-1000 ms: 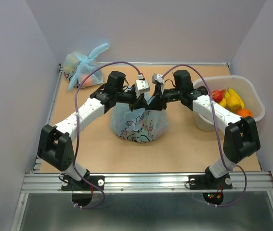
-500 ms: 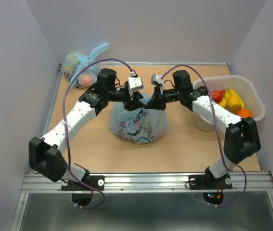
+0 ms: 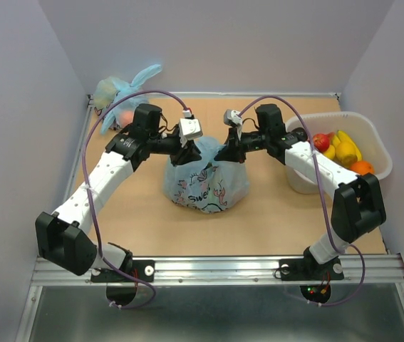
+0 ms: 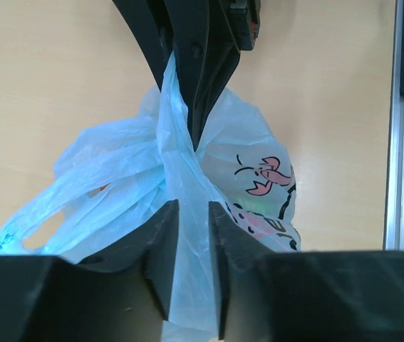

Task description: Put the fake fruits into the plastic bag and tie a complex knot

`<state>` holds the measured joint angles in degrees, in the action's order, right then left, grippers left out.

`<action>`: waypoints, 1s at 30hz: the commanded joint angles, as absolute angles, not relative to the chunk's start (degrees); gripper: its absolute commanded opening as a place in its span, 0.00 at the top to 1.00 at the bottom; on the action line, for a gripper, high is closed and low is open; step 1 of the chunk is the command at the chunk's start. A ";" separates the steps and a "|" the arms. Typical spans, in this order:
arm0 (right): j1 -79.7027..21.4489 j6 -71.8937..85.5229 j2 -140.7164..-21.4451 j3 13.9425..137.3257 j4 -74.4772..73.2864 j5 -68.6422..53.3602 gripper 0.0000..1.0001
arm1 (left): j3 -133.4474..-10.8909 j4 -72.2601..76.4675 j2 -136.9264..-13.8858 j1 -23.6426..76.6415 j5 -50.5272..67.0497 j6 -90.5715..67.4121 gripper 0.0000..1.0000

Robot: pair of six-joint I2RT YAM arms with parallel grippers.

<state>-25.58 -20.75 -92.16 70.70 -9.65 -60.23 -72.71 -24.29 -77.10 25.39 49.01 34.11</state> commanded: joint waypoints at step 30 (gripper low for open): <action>-25.66 -15.03 -90.70 74.44 -7.03 -64.60 0.64 | -75.24 -14.24 -86.31 29.88 51.07 32.34 0.94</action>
<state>-25.58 -16.27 -91.85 70.76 -9.41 -63.22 -72.90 -17.34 -87.15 29.10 50.43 31.90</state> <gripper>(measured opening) 0.400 0.087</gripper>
